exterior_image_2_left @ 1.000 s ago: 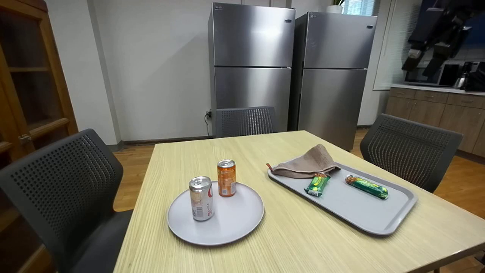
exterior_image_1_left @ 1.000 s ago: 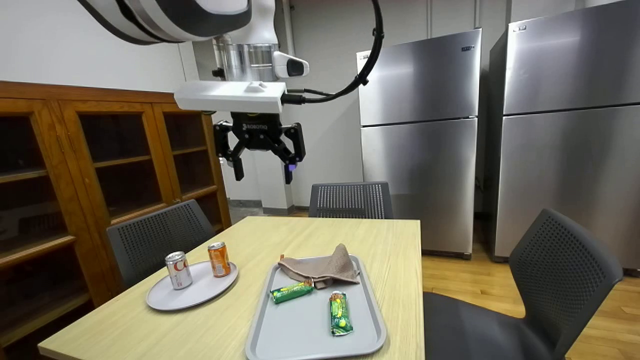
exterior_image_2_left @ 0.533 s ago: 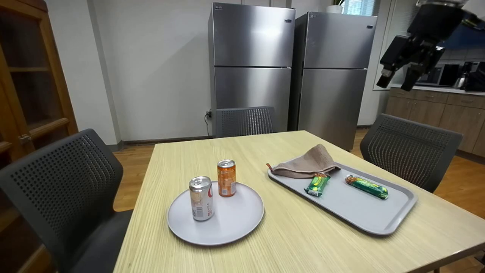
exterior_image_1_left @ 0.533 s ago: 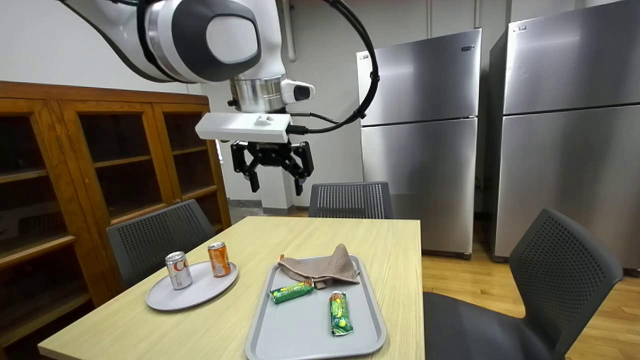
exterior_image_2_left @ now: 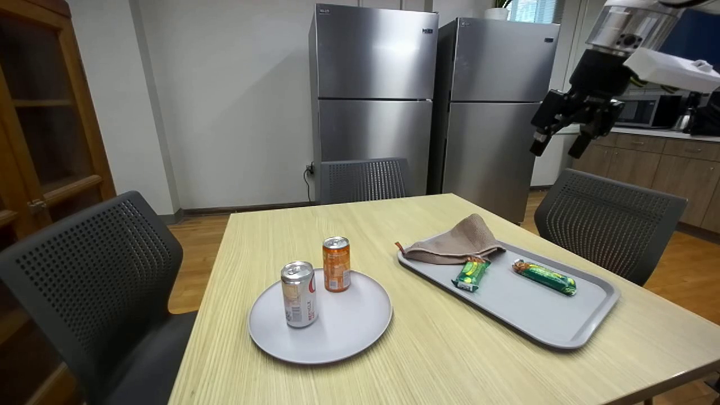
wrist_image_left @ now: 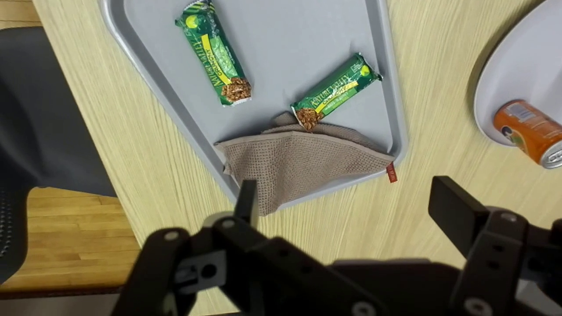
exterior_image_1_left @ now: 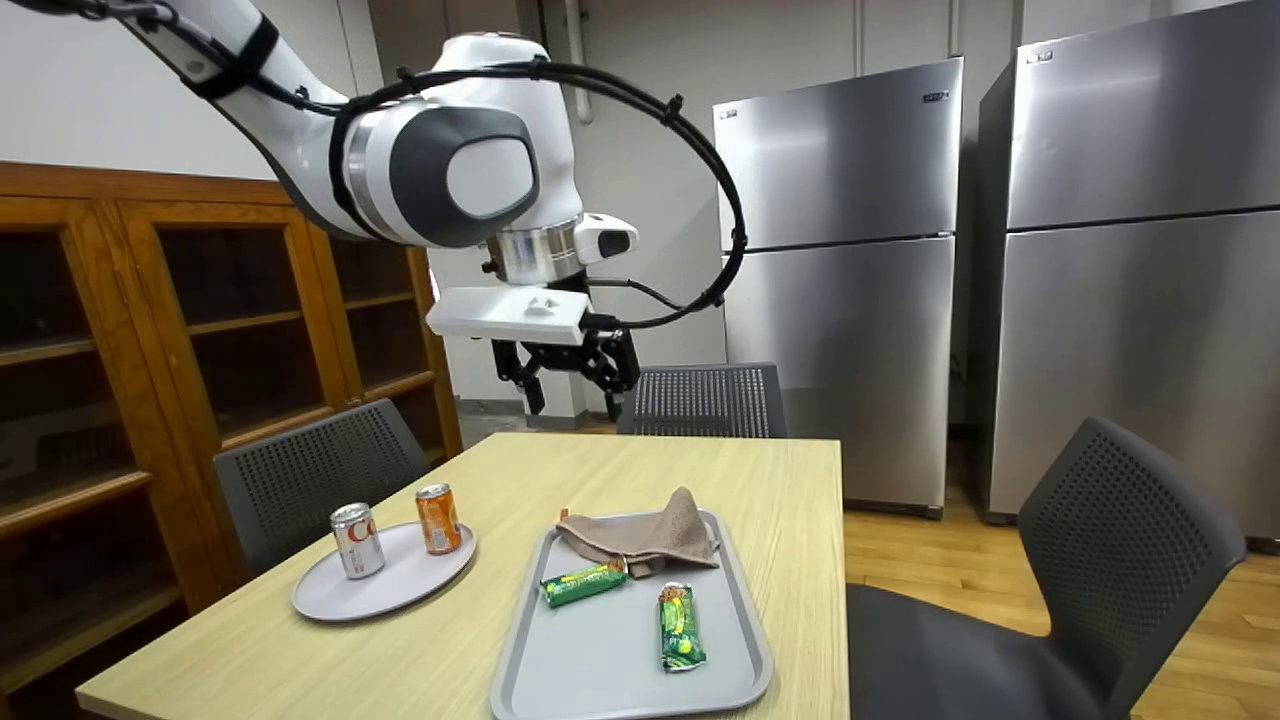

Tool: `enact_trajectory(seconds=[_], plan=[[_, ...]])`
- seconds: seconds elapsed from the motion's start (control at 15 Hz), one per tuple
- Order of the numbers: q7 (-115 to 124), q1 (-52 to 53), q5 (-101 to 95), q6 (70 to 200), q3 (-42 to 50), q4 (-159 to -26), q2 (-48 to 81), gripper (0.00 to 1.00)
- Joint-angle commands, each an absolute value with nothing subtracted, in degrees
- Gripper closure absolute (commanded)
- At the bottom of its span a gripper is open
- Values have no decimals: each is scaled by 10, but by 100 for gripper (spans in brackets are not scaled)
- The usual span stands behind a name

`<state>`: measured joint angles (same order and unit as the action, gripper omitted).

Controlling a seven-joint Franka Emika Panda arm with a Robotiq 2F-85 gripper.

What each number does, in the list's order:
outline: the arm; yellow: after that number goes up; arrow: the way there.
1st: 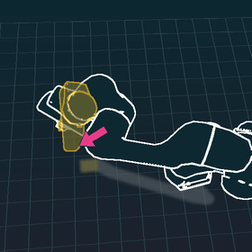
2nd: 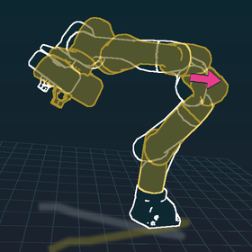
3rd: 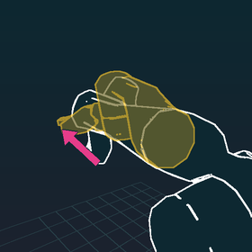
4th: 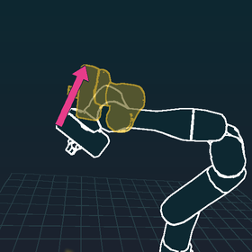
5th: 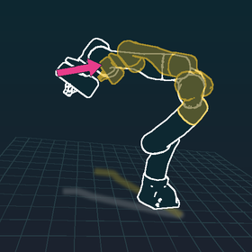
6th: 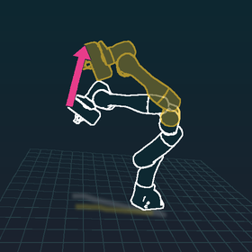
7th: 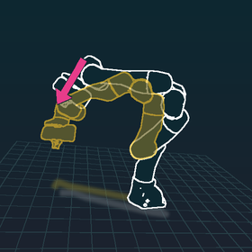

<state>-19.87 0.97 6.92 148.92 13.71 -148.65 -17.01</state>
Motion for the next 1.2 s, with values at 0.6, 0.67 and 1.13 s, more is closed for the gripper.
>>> enact_trajectory(seconds=[0.6,0.67,1.13], plan=[[-133,-6,93,1578,87,-1382,10,0],[-131,-9,92,1578,84,-1374,21,0],[-130,-25,101,1575,64,-1318,95,0]])
